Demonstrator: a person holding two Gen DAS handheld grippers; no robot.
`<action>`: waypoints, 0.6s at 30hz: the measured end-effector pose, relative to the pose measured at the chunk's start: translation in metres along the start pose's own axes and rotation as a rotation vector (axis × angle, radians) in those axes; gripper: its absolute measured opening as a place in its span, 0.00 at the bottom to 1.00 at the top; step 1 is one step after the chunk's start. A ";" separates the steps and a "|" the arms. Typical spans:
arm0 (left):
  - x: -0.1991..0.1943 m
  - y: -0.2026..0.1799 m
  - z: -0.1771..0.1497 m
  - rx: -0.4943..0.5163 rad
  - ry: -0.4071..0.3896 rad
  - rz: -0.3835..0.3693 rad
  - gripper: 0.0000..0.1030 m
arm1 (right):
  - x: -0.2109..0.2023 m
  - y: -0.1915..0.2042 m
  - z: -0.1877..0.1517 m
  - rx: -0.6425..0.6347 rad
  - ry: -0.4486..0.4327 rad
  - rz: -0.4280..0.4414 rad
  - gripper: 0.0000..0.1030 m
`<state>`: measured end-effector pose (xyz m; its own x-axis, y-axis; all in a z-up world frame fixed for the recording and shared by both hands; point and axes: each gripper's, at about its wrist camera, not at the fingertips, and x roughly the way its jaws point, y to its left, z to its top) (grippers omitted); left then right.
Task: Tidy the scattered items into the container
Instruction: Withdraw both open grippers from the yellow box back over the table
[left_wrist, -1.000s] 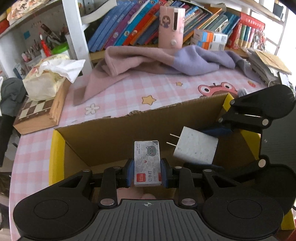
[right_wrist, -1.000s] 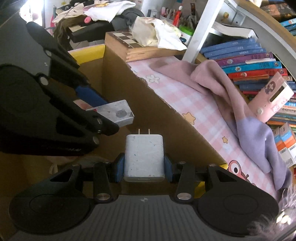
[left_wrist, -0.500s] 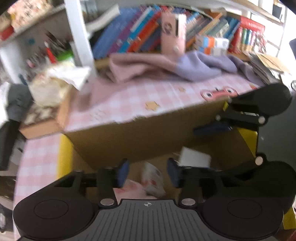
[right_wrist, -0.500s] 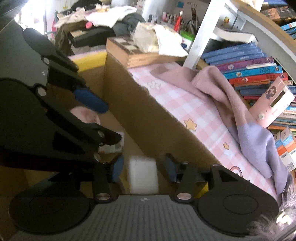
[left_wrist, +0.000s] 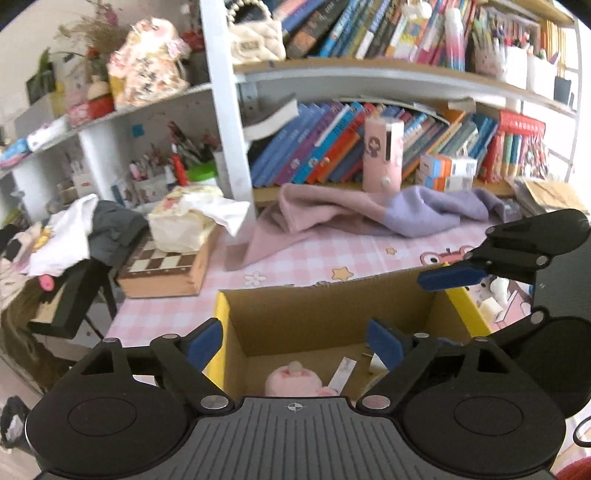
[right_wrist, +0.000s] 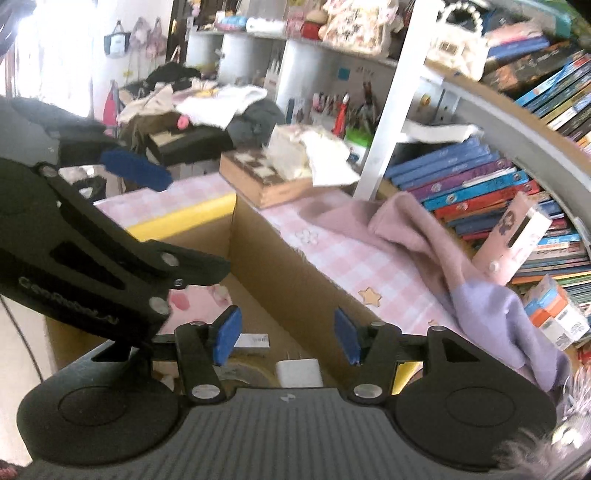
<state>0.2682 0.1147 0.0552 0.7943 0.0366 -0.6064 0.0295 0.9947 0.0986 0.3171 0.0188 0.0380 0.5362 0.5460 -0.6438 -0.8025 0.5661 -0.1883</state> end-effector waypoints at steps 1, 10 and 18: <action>-0.008 -0.001 -0.002 0.000 -0.010 0.010 0.91 | -0.006 0.001 -0.001 0.006 -0.011 -0.006 0.53; -0.073 -0.009 -0.027 -0.021 -0.100 0.087 0.98 | -0.063 0.013 -0.017 0.107 -0.113 -0.066 0.60; -0.117 -0.026 -0.063 -0.029 -0.124 0.111 0.99 | -0.115 0.040 -0.048 0.175 -0.172 -0.138 0.63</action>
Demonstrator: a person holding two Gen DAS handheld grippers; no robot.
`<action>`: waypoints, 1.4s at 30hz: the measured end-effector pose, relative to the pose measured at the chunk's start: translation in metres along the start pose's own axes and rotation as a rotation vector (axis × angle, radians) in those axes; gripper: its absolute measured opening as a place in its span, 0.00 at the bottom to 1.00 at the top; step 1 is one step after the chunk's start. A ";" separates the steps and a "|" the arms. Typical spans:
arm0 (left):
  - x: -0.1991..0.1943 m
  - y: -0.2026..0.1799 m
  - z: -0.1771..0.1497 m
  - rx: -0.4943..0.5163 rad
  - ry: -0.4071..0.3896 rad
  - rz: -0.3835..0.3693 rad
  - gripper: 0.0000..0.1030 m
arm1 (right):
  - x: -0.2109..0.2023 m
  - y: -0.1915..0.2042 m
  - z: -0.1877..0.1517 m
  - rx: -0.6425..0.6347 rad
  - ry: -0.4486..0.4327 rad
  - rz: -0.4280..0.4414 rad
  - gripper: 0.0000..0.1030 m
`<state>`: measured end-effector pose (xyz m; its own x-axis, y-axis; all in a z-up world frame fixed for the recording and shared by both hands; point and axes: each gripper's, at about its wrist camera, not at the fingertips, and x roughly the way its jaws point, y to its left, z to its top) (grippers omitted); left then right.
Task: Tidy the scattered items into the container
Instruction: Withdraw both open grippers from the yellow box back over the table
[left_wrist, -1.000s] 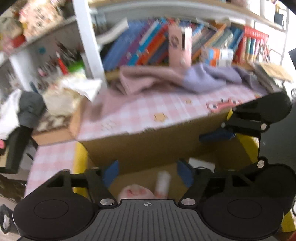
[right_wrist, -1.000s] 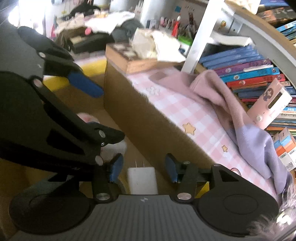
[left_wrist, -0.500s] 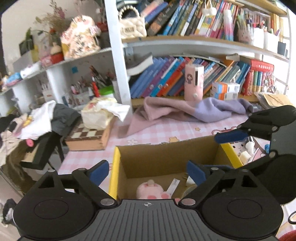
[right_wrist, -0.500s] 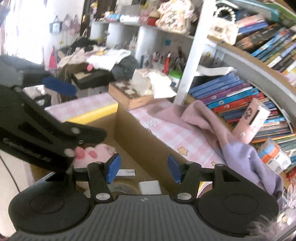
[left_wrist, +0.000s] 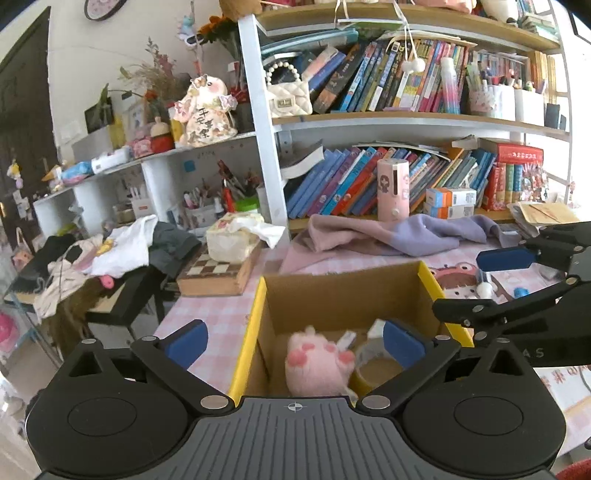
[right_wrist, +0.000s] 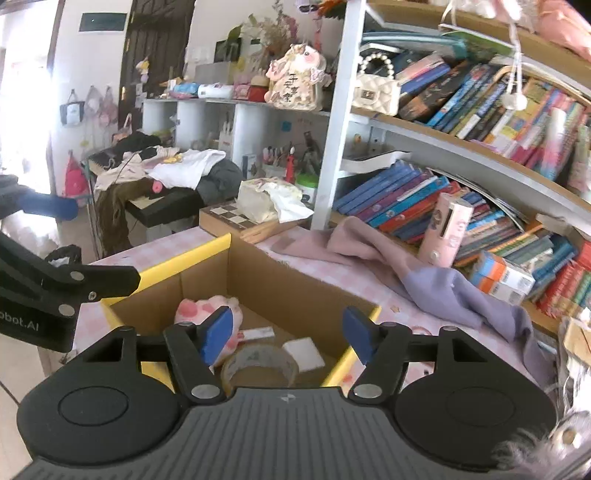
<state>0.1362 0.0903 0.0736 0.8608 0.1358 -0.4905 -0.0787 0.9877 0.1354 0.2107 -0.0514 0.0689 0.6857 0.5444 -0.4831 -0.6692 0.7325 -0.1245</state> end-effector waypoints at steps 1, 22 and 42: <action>-0.006 -0.001 -0.005 -0.001 0.004 -0.001 0.99 | -0.006 0.003 -0.004 0.004 -0.001 -0.004 0.63; -0.106 -0.029 -0.093 -0.026 0.036 0.013 1.00 | -0.124 0.060 -0.104 0.071 0.046 -0.109 0.63; -0.114 -0.063 -0.116 0.024 0.111 -0.124 1.00 | -0.163 0.068 -0.139 0.053 0.128 -0.184 0.72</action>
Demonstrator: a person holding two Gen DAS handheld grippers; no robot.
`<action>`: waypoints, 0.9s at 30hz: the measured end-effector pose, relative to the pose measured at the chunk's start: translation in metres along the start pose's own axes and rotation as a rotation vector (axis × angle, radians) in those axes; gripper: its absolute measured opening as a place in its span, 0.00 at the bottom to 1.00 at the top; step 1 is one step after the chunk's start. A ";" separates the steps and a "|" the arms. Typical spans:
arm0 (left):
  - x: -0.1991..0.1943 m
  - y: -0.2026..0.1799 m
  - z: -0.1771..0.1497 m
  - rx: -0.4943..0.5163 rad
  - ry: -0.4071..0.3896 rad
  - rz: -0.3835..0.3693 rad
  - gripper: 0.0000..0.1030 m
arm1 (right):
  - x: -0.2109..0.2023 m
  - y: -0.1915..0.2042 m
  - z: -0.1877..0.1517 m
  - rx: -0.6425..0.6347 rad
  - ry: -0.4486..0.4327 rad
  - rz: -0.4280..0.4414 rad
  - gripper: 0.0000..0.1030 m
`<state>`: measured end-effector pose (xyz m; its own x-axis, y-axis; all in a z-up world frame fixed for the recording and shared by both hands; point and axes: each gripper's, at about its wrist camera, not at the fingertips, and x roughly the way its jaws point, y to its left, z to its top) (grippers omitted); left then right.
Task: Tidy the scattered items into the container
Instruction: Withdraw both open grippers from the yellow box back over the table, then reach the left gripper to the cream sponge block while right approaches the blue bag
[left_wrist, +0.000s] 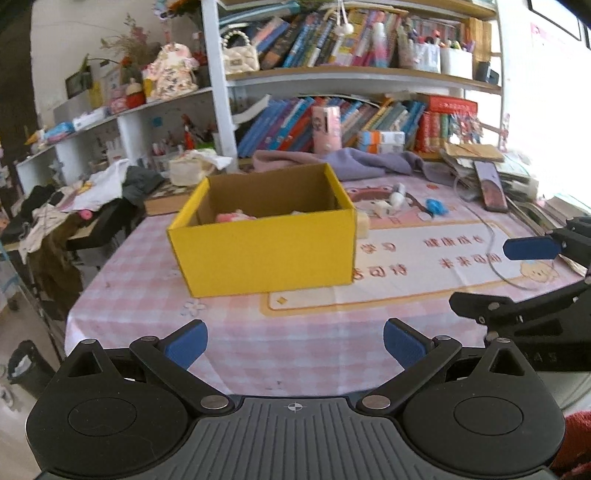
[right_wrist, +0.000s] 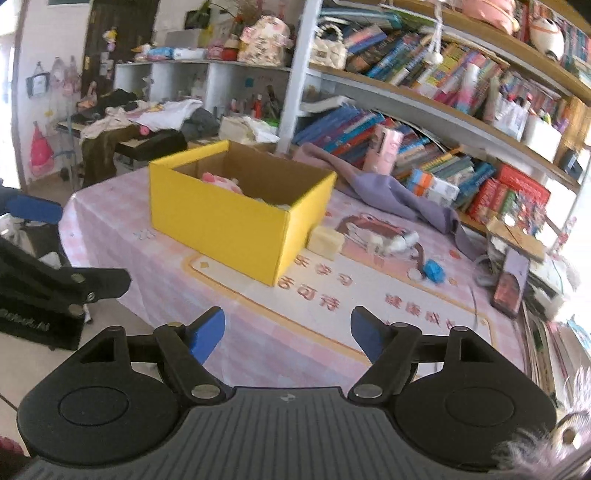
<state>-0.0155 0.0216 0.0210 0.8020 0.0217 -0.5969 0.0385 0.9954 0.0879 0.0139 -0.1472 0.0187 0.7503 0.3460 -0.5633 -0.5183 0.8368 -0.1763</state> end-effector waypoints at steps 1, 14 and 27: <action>0.001 -0.002 -0.001 0.002 0.007 -0.004 1.00 | 0.001 -0.002 -0.002 0.008 0.007 -0.008 0.72; 0.016 -0.019 0.001 -0.004 0.059 -0.081 1.00 | -0.001 -0.014 -0.015 -0.001 0.061 -0.052 0.79; 0.040 -0.049 0.008 0.022 0.116 -0.181 1.00 | 0.005 -0.049 -0.029 0.084 0.150 -0.102 0.80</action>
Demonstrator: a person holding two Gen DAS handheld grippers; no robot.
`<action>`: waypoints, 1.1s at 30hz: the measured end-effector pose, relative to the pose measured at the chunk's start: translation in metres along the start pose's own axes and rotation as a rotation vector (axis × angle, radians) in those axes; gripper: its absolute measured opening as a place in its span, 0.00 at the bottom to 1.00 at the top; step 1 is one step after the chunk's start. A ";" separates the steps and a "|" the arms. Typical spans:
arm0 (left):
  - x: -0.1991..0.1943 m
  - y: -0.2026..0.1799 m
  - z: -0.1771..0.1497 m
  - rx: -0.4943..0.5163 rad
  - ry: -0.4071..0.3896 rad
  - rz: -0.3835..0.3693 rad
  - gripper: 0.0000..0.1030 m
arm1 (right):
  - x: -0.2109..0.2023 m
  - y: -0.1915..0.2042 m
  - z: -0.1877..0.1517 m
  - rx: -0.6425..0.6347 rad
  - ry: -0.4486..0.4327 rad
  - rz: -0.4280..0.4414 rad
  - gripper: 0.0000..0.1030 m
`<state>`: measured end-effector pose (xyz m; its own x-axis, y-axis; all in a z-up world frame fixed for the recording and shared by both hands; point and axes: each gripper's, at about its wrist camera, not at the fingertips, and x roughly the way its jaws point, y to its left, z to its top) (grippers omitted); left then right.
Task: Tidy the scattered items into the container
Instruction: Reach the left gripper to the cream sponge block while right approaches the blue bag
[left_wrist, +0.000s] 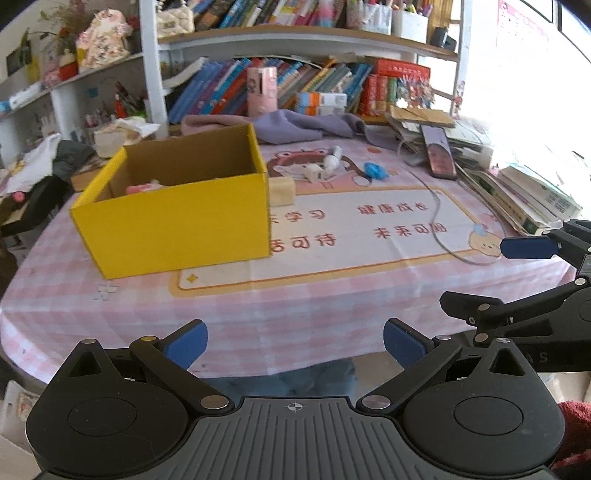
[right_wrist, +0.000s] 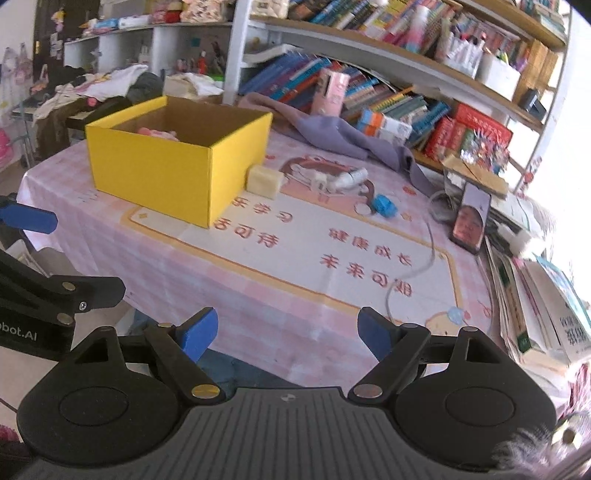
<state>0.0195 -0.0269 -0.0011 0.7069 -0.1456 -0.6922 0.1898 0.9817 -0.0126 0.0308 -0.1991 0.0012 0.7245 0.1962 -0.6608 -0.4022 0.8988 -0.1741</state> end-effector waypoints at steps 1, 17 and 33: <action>0.002 -0.002 0.001 0.001 0.003 -0.006 1.00 | 0.000 -0.002 -0.001 0.003 0.005 -0.003 0.80; 0.032 -0.039 0.019 0.054 0.034 -0.102 1.00 | 0.005 -0.040 -0.012 0.068 0.053 -0.069 0.83; 0.071 -0.066 0.057 0.092 -0.009 -0.079 1.00 | 0.037 -0.094 0.001 0.119 0.049 -0.072 0.82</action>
<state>0.0961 -0.1090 -0.0080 0.6931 -0.2235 -0.6854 0.3066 0.9518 -0.0004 0.0966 -0.2760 -0.0062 0.7195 0.1123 -0.6853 -0.2788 0.9505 -0.1370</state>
